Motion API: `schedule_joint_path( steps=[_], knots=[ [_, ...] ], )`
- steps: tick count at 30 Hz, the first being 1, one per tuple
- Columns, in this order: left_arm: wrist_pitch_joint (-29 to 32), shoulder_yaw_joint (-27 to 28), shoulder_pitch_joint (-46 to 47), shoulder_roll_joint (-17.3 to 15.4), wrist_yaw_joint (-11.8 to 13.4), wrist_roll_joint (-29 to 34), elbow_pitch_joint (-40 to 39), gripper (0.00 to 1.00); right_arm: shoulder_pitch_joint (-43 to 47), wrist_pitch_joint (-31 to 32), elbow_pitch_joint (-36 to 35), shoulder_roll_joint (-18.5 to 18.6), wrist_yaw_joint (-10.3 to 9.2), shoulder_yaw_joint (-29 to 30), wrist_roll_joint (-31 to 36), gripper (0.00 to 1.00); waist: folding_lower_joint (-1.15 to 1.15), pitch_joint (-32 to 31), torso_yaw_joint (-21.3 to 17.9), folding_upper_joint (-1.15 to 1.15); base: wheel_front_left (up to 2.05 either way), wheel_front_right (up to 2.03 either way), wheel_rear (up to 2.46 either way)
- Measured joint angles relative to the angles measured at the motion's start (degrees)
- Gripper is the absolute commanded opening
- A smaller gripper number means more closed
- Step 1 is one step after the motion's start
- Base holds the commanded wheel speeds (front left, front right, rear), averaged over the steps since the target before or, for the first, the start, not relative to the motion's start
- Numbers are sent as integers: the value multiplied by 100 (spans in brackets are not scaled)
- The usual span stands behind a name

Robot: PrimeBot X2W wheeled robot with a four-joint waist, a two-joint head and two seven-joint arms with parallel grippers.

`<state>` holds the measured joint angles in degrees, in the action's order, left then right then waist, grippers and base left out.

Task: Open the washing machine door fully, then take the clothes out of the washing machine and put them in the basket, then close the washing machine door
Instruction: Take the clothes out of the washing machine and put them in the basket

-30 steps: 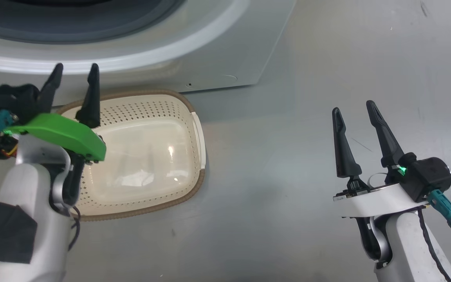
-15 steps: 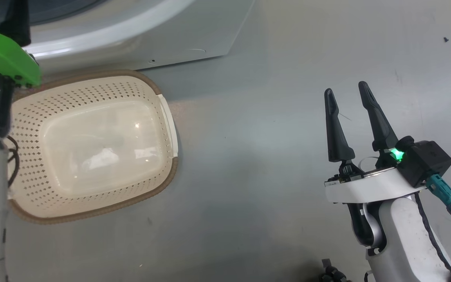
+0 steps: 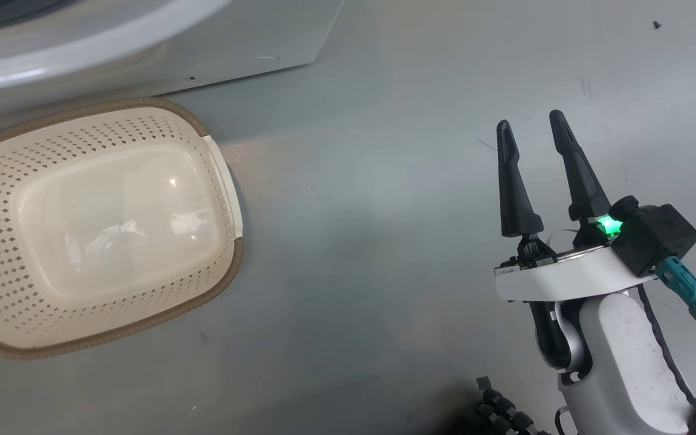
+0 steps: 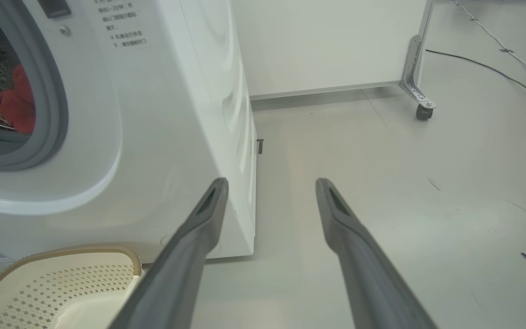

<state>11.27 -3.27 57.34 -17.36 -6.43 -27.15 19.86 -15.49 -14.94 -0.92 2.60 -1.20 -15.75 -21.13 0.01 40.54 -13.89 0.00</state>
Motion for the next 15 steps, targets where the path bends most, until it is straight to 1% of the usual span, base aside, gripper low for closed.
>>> schedule_joint_path(
  steps=[8,12,15],
  knots=[
    [97,-21,477,-183,-42,-7,192,100,-79,0,1,0,-9,-73,-54,100,0,83,-124,0,0,0,0],
    [267,-146,658,-304,-43,-5,392,100,-105,0,2,0,-47,-87,-60,100,0,126,-177,0,0,0,0],
    [469,-243,758,-313,-44,-52,575,100,-113,0,12,1,-48,-89,-63,100,0,139,-195,0,0,0,0]
  ],
)
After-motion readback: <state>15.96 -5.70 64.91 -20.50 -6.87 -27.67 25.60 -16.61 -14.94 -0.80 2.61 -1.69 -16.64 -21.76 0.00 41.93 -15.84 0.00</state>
